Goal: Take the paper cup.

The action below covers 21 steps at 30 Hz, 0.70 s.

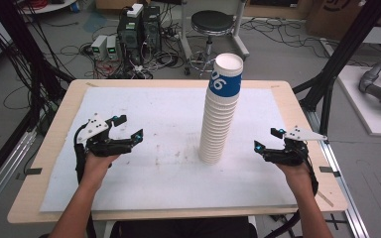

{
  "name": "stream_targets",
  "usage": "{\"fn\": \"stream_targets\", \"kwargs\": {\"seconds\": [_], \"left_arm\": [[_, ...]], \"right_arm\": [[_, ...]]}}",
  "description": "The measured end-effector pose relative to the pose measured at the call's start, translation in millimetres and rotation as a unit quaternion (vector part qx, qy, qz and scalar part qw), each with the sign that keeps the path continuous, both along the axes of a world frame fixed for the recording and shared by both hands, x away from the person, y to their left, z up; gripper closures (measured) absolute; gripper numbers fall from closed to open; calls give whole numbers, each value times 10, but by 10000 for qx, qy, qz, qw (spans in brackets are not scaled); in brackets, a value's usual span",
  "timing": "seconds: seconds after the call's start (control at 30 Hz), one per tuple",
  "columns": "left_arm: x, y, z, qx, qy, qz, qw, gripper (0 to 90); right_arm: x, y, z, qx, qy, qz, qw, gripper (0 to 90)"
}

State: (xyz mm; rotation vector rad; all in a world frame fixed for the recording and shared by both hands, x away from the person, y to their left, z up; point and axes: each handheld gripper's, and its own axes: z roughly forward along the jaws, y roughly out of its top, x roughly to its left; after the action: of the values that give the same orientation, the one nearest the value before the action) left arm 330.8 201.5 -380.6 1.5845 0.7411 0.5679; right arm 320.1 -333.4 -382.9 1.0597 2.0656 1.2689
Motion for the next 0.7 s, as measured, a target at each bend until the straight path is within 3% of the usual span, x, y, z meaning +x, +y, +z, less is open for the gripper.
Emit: {"fn": "stream_targets", "kwargs": {"seconds": [0.43,0.57,0.7], "left_arm": [[4,3,2,-74,55,16,10000,167],[-23,-32,17,-56,52,-106,9999,166],[-24,-50,14,-50,84,-174,9998,166]], "right_arm": [[-19,-22,27,180,-72,87,9998,182],[-31,-13,106,525,-116,245,9983,181],[-17,34,230,693,-150,382,9967,181]]}}
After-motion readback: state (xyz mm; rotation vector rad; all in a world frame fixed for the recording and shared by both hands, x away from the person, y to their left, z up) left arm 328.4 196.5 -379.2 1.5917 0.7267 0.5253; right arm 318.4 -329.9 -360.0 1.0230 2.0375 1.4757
